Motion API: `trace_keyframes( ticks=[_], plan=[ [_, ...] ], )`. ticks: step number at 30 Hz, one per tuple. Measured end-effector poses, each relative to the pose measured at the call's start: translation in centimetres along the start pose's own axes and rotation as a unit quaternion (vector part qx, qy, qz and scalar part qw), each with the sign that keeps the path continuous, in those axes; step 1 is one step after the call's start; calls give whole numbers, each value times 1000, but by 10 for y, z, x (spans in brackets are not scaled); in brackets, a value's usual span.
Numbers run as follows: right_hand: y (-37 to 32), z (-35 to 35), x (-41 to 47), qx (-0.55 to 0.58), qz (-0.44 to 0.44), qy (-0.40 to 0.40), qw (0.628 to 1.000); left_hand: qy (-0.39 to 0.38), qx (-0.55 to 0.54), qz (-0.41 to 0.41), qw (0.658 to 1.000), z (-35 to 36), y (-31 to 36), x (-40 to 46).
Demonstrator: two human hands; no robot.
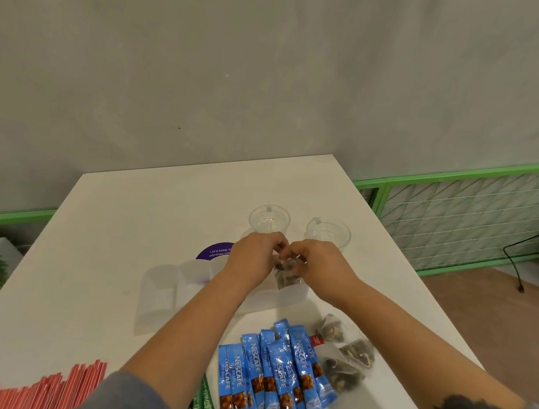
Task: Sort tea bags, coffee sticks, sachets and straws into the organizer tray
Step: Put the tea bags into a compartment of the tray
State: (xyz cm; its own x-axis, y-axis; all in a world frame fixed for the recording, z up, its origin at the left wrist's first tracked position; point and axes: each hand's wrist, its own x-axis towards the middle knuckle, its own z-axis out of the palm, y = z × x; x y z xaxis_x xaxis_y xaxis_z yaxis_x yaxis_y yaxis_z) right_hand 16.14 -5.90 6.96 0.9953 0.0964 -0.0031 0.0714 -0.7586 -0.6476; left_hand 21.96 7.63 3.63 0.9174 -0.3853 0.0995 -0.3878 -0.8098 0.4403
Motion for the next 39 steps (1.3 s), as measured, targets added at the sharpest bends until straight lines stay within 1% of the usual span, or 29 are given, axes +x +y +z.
trace_keyframes(
  ticks=[5,10,12,15,17,21,23,26,29,31,33,36,39],
  plan=[
    [7,2,-2,-38,-3,16,999,-10,-18,3,1000,1,-2,1],
    [10,10,-6,-148,-16,25,989,-11,-7,24,1000,-1,-2,-5],
    [11,15,-9,-204,-41,12,978,-32,14,25,999,-1,-2,-7],
    [17,23,-12,-282,-82,-35,955,-86,64,11,994,-1,1,-8],
    [19,27,-12,-302,-81,-57,948,-107,91,5,990,-1,4,-9],
    [21,30,-10,-316,-91,-65,942,-131,129,0,983,-1,9,-10],
    [20,26,-11,-297,-74,-72,949,-125,118,0,985,-2,11,-11],
    [19,16,-13,-206,-53,-62,975,-79,66,6,995,-4,10,-14],
    [21,0,-19,-109,-42,-11,993,-17,24,22,999,-4,11,-17],
    [25,-10,-24,-63,-27,22,997,19,-4,29,999,-3,16,-21],
    [31,-20,-28,-32,-12,43,998,40,-37,36,998,-2,26,-27],
    [41,-31,-35,-5,7,63,998,33,-68,53,996,1,44,-34],
    [50,-39,-44,5,12,74,997,-9,-75,59,995,8,61,-40]
  ],
)
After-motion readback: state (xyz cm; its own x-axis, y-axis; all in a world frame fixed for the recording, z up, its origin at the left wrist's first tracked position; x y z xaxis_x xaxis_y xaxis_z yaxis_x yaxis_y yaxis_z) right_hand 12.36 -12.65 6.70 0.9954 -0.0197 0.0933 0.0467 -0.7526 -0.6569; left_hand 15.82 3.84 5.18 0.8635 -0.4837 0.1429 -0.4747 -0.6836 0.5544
